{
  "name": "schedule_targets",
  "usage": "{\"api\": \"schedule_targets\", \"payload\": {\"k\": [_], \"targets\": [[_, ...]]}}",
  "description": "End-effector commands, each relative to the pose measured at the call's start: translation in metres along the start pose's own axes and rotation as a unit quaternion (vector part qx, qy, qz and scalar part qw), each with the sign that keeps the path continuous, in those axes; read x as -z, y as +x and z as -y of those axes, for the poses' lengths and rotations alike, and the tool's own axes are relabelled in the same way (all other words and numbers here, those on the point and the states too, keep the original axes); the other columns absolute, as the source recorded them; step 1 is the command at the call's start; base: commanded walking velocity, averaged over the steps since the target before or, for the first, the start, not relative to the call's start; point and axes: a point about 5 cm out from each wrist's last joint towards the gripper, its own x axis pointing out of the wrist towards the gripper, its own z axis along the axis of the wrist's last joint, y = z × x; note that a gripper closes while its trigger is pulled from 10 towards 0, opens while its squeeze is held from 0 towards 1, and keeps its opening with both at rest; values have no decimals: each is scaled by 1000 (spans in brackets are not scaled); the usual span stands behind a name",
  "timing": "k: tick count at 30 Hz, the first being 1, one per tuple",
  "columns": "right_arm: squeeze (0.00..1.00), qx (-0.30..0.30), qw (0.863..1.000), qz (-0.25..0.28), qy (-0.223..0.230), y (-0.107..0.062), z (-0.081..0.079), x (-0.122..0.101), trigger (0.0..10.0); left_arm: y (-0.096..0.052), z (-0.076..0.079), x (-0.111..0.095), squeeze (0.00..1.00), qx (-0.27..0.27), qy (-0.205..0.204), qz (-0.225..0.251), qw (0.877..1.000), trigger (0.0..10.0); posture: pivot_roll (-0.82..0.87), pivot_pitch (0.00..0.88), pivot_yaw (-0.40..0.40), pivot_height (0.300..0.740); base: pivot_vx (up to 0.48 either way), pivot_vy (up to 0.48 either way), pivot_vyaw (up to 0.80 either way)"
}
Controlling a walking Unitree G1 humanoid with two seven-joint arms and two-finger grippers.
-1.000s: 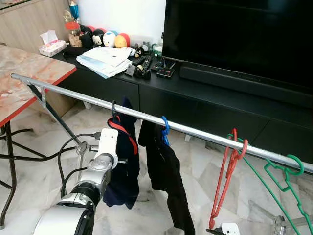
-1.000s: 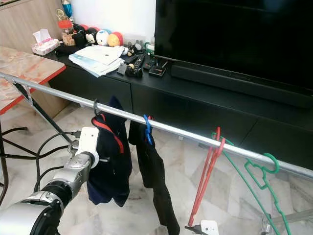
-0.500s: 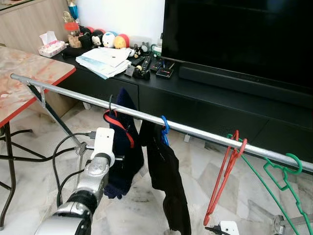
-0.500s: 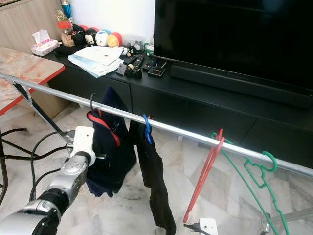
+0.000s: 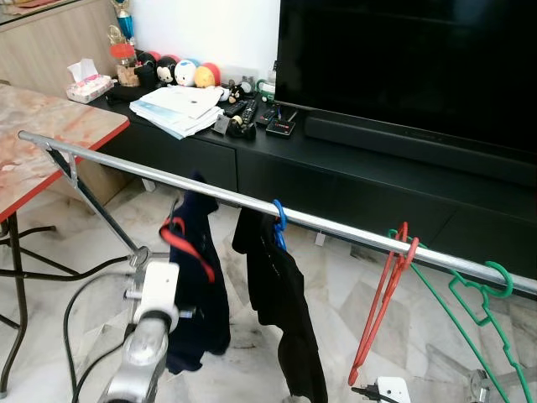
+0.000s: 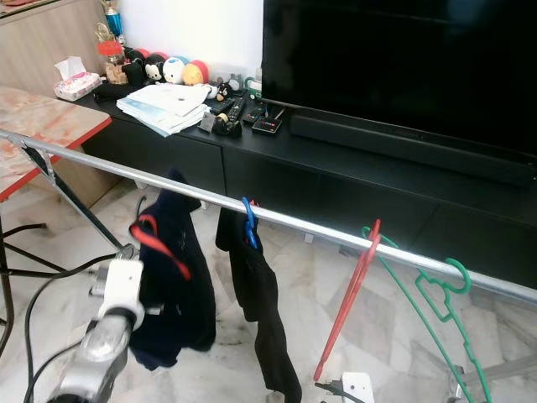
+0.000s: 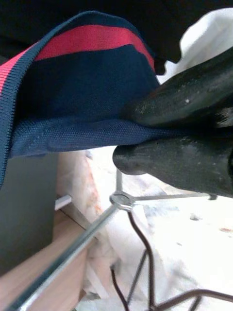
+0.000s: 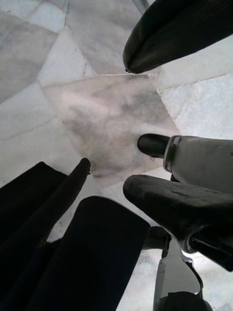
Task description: Hang hanger
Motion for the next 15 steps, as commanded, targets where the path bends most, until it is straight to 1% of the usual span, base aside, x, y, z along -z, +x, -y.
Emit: {"api": "schedule_targets", "payload": {"k": [1,2,4,6,8,9,11,12,13,14,15], "targets": [[0,0,1000,-6,6,-1,0,5,10000,-1,0,-10,0,-4,-3,29,1000,10000,11,69,26,740,0,0,0],[0,0,1000,-6,6,-1,0,5,10000,-1,0,-10,0,-4,-3,29,1000,10000,11,69,26,740,0,0,0],[0,1,1000,-3,11,-1,0,5,10000,-8,3,-6,0,-2,0,24,1000,10000,11,66,29,740,0,0,0],[0,0,1000,-2,13,-1,0,5,10000,-10,4,-5,0,-1,1,21,1000,10000,11,66,29,740,0,0,0],[0,-2,1000,-1,15,-1,-2,5,10000,-14,7,3,0,9,2,8,1000,10000,6,60,36,740,0,0,0],[0,-2,1000,-1,15,-1,-2,5,10000,-14,7,3,0,9,2,8,1000,10000,6,60,36,740,0,0,0],[0,-2,1000,1,19,-1,-3,5,10000,-16,4,13,0,7,9,-13,1000,10000,6,56,40,740,0,0,0],[0,-2,1000,1,19,-1,-3,5,10000,-16,4,13,0,7,9,-13,1000,10000,6,56,40,740,0,0,0],[0,-2,1000,1,19,-1,-3,5,10000,-17,1,17,0,6,12,-23,1000,10000,6,56,41,740,0,0,0],[0,-2,1000,1,20,-1,-3,5,10000,-19,-3,22,0,4,21,-31,999,10000,6,56,41,740,0,0,0],[0,-1,1000,1,21,-1,-3,5,10000,-20,-10,23,0,-7,18,-34,999,10000,4,56,39,740,0,0,0]]}}
